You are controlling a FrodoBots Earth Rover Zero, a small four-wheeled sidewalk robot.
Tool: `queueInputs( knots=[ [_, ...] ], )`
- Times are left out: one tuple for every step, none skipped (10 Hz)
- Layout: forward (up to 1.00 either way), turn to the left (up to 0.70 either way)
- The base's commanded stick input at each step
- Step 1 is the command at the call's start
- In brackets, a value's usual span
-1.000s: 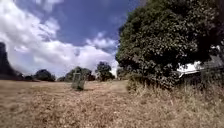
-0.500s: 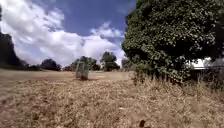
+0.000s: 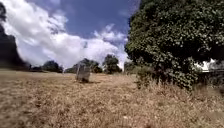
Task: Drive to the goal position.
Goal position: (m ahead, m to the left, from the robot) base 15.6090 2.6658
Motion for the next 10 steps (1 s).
queueInputs(
  knots=[
    [0.7,0.0],
    [0.7,0.0],
    [0.7,0.0],
    [0.7,0.0],
    [0.7,0.0],
    [0.7,0.0],
    [0.7,0.0],
    [0.7,0.0],
    [0.7,0.0],
    [0.7,0.0]
  ],
)
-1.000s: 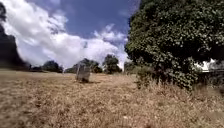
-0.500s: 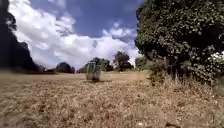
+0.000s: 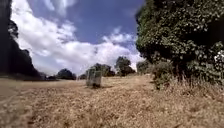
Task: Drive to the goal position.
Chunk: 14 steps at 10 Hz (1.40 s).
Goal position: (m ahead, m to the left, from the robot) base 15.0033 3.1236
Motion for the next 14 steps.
queueInputs(
  knots=[
    [0.7,0.0],
    [0.7,0.0],
    [0.7,0.0],
    [0.7,0.0],
    [0.7,0.0],
    [0.7,0.0],
    [0.7,0.0],
    [0.7,0.0],
    [0.7,-0.16],
    [0.7,-0.35],
    [0.7,-0.35],
    [0.7,-0.22],
    [0.7,0.0],
    [0.7,0.0]
  ],
)
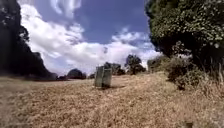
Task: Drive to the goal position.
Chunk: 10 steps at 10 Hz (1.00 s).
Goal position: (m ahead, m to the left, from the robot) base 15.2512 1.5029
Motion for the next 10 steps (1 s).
queueInputs(
  knots=[
    [0.7,0.0],
    [0.7,0.0],
    [0.7,0.0],
    [0.7,0.0],
    [0.7,0.0],
    [0.7,0.0],
    [0.7,0.0],
    [0.7,0.0],
    [0.7,0.0],
    [0.7,0.0]
  ],
)
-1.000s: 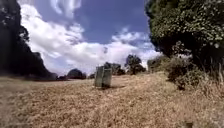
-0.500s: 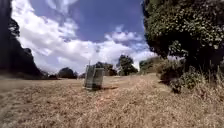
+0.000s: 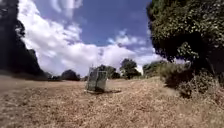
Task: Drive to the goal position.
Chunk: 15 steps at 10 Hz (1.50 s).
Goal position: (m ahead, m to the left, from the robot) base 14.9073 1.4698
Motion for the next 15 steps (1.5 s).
queueInputs(
  knots=[
    [0.7,0.0],
    [0.7,0.0],
    [0.7,0.0],
    [0.7,0.0],
    [0.7,0.0],
    [0.7,0.0],
    [0.7,0.0],
    [0.7,-0.07],
    [0.7,-0.31],
    [0.7,-0.35],
    [0.7,-0.35],
    [0.7,-0.35],
    [0.7,-0.35],
    [0.7,-0.35],
    [0.7,-0.35]
  ],
)
